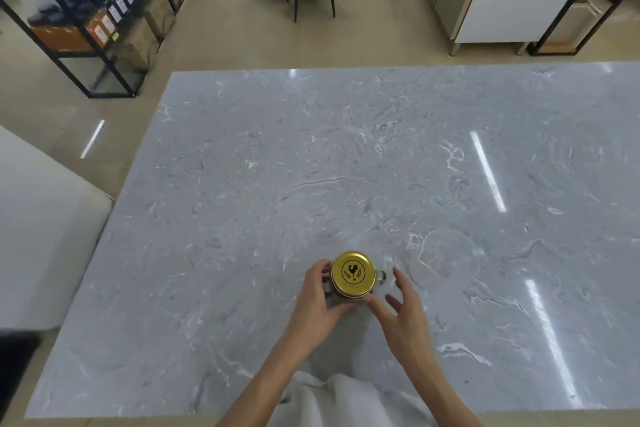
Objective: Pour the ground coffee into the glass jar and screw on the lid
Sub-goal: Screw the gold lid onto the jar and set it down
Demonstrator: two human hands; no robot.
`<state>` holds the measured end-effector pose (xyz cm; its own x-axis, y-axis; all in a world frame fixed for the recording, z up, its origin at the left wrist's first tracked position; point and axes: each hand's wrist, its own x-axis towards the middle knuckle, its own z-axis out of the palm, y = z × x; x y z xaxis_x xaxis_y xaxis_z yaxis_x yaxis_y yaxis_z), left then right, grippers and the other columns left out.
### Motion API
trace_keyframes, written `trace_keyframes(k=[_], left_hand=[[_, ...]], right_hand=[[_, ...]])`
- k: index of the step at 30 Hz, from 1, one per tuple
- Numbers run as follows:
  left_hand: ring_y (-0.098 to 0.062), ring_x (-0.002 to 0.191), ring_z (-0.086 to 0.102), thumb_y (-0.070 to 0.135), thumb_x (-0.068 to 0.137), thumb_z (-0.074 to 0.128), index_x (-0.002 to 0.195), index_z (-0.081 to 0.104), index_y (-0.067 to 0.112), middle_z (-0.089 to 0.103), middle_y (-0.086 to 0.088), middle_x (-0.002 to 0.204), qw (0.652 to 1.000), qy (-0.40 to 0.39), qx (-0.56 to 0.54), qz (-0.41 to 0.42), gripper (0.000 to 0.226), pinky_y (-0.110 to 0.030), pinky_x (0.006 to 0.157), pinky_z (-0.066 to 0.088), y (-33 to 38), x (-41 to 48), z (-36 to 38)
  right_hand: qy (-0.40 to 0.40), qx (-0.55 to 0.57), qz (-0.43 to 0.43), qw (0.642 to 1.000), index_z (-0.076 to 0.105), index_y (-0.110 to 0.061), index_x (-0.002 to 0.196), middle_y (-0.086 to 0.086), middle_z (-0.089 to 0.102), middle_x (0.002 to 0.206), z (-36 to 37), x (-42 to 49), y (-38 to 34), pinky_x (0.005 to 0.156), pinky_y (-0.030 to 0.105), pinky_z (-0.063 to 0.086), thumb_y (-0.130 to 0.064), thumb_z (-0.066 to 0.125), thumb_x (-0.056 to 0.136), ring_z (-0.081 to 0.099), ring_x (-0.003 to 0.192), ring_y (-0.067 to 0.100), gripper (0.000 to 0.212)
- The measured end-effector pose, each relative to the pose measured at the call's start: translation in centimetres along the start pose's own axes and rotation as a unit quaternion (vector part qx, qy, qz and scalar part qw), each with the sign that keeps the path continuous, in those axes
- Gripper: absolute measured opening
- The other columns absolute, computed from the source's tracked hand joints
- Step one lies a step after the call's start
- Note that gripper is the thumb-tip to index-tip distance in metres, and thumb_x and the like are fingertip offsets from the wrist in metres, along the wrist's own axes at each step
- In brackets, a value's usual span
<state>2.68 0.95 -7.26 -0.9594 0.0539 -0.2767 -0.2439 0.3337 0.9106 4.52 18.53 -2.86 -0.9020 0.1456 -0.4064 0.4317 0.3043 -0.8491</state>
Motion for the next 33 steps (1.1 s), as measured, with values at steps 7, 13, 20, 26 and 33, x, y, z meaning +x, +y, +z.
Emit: trace_keyframes(k=[7, 13, 20, 26, 33], left_hand=[[-0.004, 0.113, 0.065, 0.011, 0.082, 0.078, 0.124, 0.049, 0.05, 0.067, 0.018, 0.12, 0.998, 0.033, -0.027, 0.05, 0.063, -0.026, 0.098, 0.05, 2.5, 4.5, -2.0], [0.004, 0.11, 0.063, -0.007, 0.085, 0.069, 0.133, 0.042, 0.038, 0.063, 0.01, 0.121, 0.998, 0.011, 0.022, 0.051, 0.072, -0.008, 0.09, 0.045, 5.4, 13.4, -6.6], [-0.025, 0.137, 0.047, -0.003, 0.091, 0.067, 0.152, 0.026, 0.023, 0.05, -0.004, 0.146, 0.999, 0.002, 0.037, -0.007, 0.078, -0.038, 0.112, 0.04, 5.8, 16.4, -8.1], [-0.023, 0.135, 0.048, 0.0, 0.098, 0.053, 0.155, 0.023, 0.017, 0.047, -0.011, 0.15, 0.979, 0.16, 0.045, -0.116, 0.067, -0.031, 0.106, 0.04, 5.5, 10.6, -4.7], [-0.015, 0.119, 0.055, 0.012, 0.102, 0.054, 0.142, 0.047, 0.013, 0.053, -0.01, 0.143, 0.982, -0.125, -0.046, -0.133, 0.04, -0.031, 0.101, 0.045, 7.4, 4.1, 4.9]], right_hand=[[-0.045, 0.035, -0.047, 0.997, 0.02, -0.042, 0.153, -0.018, 0.054, 0.136, 3.1, 4.3, -3.1, 0.09, 0.006, 0.044, -0.034, 0.061, 0.097, 0.049, 0.118, -0.015, 0.07], [-0.063, 0.036, -0.094, 0.993, 0.04, -0.058, 0.13, -0.011, 0.069, 0.118, 5.6, 12.6, -9.2, 0.079, 0.009, 0.048, -0.027, 0.058, 0.098, 0.063, 0.096, -0.012, 0.048], [-0.069, -0.071, -0.075, 0.992, 0.015, -0.045, 0.153, -0.004, 0.057, 0.142, 6.4, 14.8, -11.6, 0.101, 0.038, 0.043, -0.048, 0.048, 0.099, 0.054, 0.129, 0.022, 0.064], [-0.064, -0.055, -0.146, 0.986, 0.038, -0.055, 0.14, -0.02, 0.057, 0.128, 0.5, 8.9, -10.6, 0.091, 0.016, 0.049, -0.037, 0.057, 0.098, 0.06, 0.117, 0.002, 0.05], [0.251, -0.042, -0.056, 0.965, 0.057, -0.037, 0.134, -0.01, 0.06, 0.134, -14.1, 3.1, -3.8, 0.095, 0.033, 0.047, -0.038, 0.048, 0.102, 0.057, 0.119, 0.012, 0.034]])
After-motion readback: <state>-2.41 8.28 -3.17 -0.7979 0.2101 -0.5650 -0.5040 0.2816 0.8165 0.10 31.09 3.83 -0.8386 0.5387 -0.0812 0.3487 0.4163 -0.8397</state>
